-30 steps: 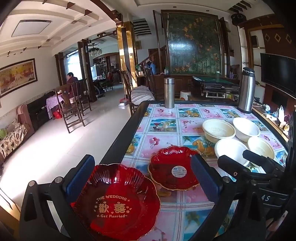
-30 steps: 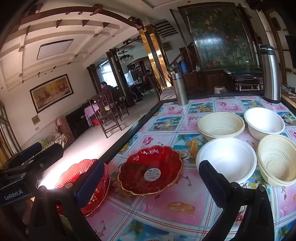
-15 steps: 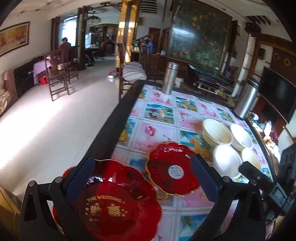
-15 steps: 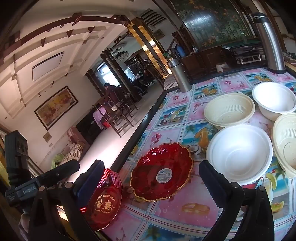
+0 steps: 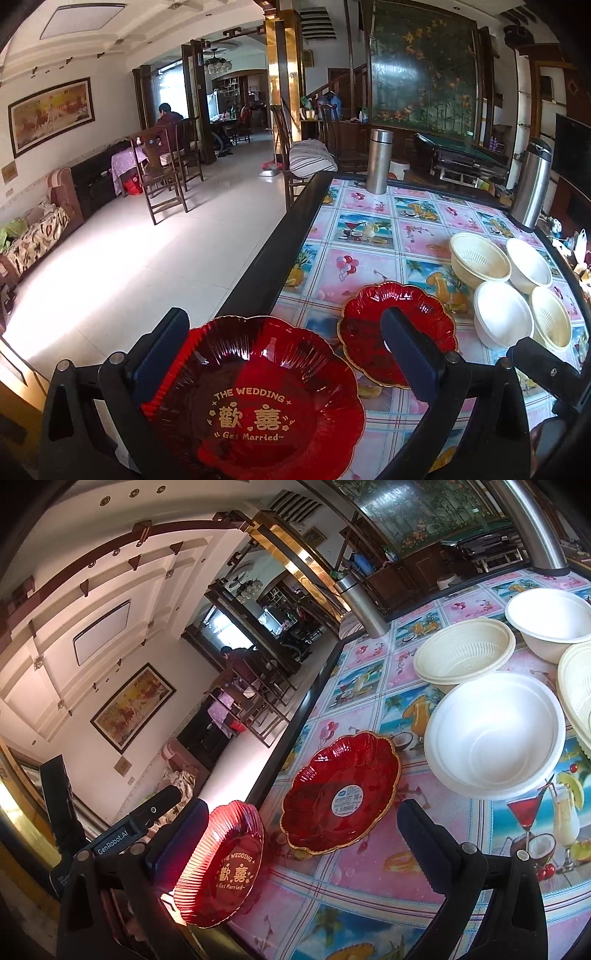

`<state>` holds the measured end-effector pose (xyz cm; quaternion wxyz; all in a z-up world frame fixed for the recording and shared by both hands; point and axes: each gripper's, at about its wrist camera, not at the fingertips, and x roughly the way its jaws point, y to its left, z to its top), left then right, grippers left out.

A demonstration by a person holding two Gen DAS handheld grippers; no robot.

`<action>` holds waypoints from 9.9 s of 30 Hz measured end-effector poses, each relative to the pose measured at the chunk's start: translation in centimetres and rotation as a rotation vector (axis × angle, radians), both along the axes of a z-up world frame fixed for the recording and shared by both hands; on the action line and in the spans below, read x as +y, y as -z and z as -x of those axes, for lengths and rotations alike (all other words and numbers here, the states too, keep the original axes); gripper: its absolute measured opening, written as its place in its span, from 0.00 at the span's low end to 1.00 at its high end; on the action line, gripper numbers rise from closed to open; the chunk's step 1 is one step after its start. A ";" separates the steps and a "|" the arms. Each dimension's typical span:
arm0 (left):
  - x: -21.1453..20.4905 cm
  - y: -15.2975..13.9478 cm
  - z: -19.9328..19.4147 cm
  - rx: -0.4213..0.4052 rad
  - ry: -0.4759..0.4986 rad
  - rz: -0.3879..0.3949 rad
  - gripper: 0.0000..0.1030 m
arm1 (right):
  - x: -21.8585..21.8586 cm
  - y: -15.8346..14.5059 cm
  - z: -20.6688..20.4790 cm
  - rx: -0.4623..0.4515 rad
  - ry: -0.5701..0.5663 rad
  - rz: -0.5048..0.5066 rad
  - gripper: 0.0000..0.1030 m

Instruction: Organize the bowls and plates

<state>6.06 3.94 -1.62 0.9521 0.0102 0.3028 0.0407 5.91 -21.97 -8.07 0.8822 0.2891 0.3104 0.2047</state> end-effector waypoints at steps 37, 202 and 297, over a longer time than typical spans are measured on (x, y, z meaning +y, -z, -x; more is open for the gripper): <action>-0.4 2.3 -0.4 0.015 -0.005 -0.001 1.00 | 0.5 7.4 -7.0 0.259 0.166 -0.088 1.00; -2.7 -0.1 -7.1 0.225 0.281 0.024 0.06 | 0.5 3.3 -4.4 -0.083 0.189 0.001 0.06; -13.6 3.3 -9.3 0.388 0.265 0.232 0.81 | -18.3 4.8 0.4 0.230 0.220 -0.319 0.59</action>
